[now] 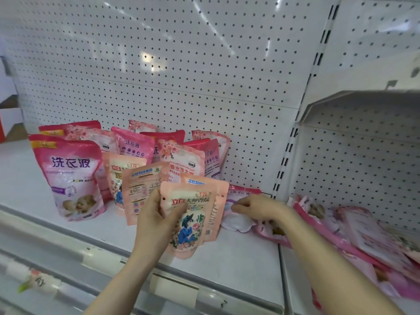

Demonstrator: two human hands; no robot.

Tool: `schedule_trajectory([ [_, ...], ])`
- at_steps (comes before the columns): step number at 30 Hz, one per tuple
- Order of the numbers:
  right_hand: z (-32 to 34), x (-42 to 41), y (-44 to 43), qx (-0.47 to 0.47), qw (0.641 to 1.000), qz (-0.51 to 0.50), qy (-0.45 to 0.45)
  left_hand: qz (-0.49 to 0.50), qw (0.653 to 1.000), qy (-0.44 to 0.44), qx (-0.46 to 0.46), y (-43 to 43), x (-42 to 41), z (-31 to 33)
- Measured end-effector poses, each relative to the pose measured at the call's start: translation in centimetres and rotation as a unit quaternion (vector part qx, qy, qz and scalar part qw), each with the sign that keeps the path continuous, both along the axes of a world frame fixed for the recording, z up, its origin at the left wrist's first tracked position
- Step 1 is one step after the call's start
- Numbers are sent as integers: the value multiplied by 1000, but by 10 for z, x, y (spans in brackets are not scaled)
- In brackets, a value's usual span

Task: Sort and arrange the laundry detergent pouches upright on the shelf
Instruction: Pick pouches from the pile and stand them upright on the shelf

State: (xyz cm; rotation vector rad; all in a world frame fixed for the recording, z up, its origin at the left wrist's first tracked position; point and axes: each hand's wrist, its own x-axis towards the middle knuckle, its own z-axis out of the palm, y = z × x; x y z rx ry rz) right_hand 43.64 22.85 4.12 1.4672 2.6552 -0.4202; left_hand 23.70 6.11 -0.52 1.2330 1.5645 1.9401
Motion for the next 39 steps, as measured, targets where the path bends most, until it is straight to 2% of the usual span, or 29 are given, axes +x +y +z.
schedule_trajectory([
  [3,3,3,-6,-8,999,-20,-25,11,1000,11,13,1,4,2],
  [6,11,6,4,-33,997,-48,46,12,1000,18,11,1,2,1],
  [8,8,6,19,22,990,-95,103,8,1000,20,8,1,-1,-1],
  [10,-1,3,32,79,982,-155,71,6,1000,28,5,0,-3,-3],
  [13,-14,-10,43,24,976,-218,-2,-7,999,47,-3,-3,-3,-2],
  [15,-19,-19,52,-12,970,-241,17,-10,998,62,-4,-4,-3,-2],
  [19,-21,-25,58,-36,938,-307,153,-34,997,65,5,-8,-4,1],
  [23,-14,-24,50,-83,846,-319,419,-44,997,57,9,-9,-8,0],
  [26,2,-17,29,-45,794,-285,535,-50,998,32,18,-8,-9,1],
  [28,16,-11,12,3,781,-254,571,-46,999,23,16,-5,-10,2],
  [31,30,-10,-11,144,791,-216,554,-30,999,25,22,-2,-8,4],
  [33,30,-14,-24,217,782,-195,550,-18,999,31,29,-1,-5,4],
  [35,23,-14,-35,252,775,-188,548,-11,999,24,29,-2,-2,3],
  [39,3,-9,-46,275,790,-188,514,-23,999,7,33,-8,0,7],
])
